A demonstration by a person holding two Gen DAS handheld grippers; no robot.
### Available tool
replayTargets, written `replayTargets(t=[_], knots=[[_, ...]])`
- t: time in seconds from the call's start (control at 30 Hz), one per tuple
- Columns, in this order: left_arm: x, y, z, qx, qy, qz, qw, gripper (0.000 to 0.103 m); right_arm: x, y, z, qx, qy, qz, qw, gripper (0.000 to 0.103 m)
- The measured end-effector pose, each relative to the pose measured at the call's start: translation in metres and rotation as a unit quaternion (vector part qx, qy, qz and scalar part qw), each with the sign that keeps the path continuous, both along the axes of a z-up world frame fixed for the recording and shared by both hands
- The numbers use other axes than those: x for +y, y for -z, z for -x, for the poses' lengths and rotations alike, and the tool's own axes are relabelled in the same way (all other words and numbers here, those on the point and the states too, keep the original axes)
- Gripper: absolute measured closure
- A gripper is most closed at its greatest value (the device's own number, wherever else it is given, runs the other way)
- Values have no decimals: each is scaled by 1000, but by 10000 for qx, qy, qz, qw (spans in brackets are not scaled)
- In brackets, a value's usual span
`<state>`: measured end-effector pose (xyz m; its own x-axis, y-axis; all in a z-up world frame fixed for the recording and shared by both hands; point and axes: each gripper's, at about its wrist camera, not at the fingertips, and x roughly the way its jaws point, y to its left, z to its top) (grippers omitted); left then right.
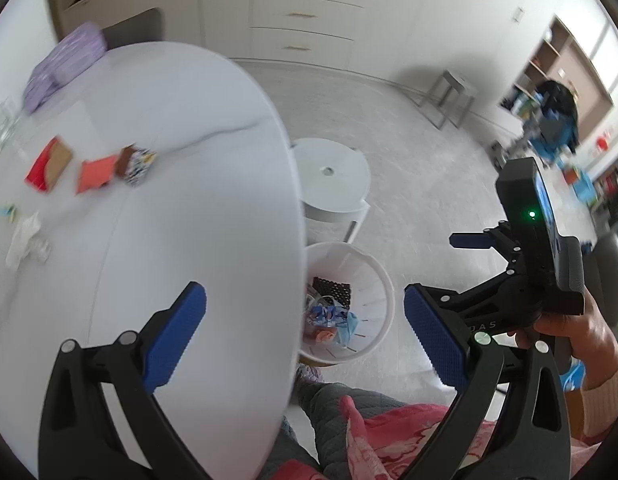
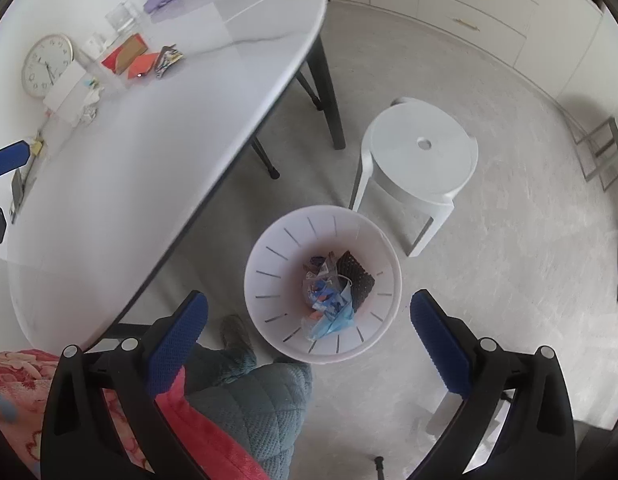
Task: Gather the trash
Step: 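Move both open tools back over the table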
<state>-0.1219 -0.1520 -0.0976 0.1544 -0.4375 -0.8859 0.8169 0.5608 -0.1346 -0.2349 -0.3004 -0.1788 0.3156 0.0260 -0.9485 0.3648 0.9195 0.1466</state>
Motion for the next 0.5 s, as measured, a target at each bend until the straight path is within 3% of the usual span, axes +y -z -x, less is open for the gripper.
replayTargets(t=[0.27,0.5], knots=[[74,-4,-44,-58,-975,38,9952,8,37,-15,-59,-128,-501,-58,9986,3],[154,-6,-81,-135,-2036,52,9789,8,82,-28,-129,-319,-941,-36,9950,3]])
